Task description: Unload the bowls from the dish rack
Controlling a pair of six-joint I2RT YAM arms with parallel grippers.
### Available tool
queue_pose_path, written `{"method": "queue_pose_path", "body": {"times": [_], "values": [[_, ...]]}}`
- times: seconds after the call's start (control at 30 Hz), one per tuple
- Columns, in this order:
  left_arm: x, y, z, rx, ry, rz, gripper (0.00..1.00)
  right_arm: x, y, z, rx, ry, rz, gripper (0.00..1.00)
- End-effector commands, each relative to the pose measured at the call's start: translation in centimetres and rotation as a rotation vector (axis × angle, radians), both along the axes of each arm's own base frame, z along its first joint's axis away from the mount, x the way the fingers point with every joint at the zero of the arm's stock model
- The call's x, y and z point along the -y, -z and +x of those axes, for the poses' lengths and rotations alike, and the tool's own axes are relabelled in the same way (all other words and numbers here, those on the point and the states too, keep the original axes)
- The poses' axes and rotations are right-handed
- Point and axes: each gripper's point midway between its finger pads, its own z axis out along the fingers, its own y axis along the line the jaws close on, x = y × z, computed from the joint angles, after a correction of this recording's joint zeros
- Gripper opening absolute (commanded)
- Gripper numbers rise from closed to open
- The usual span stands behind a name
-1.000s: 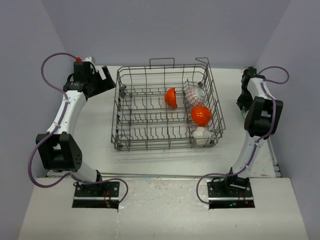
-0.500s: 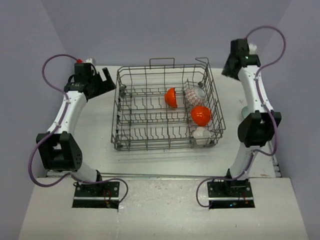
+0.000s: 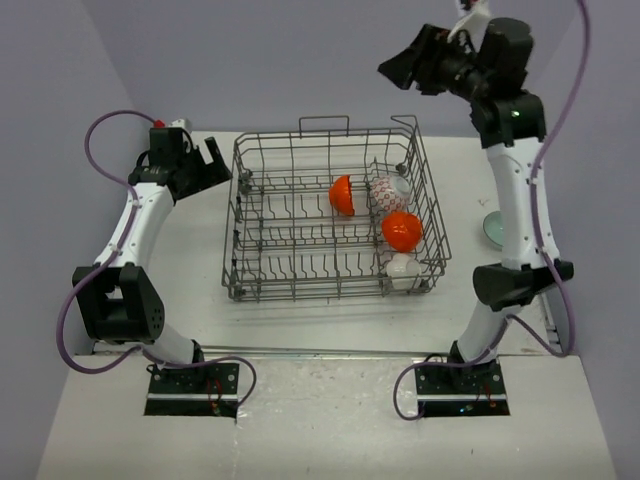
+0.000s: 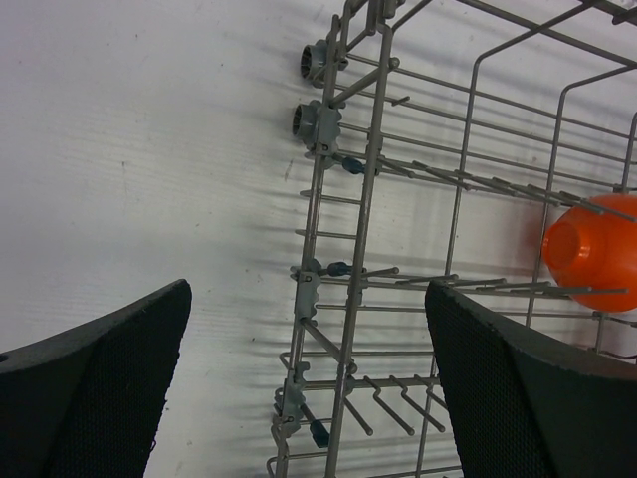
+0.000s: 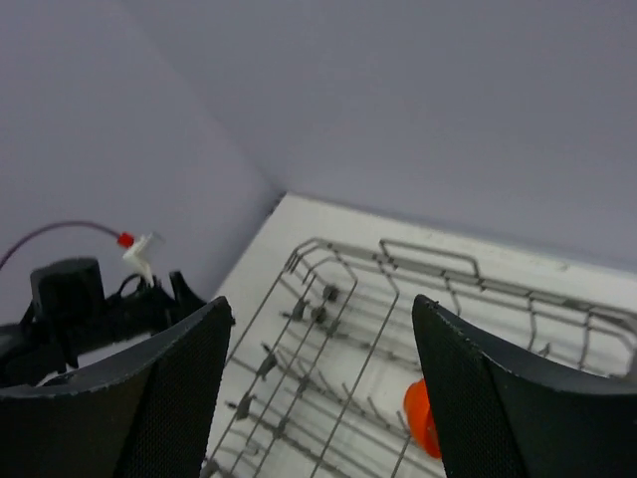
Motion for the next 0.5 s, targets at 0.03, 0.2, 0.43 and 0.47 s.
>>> {"method": "queue_pose_path", "body": {"times": [0.03, 0.2, 0.43, 0.47], "values": [[-0.1, -1.3, -0.3, 0.047, 0.004, 0.020, 1.00, -6.5, 15.1, 2.8, -0.435, -0.281, 0.052, 0.71], [-0.2, -0.8, -0.8, 0.037, -0.010, 0.017, 1.00, -7.3, 21.9, 4.0, -0.618, -0.274, 0.033, 0.71], [-0.2, -0.4, -1.1, 0.031, -0.019, 0.015, 1.00, -8.5, 29.9, 3.5, -0.784, -0.251, -0.056, 0.70], [-0.2, -0.4, -1.1, 0.031, -0.019, 0.015, 1.00, -8.6, 30.8, 3.2, -0.805, -0.249, -0.066, 0.70]]}}
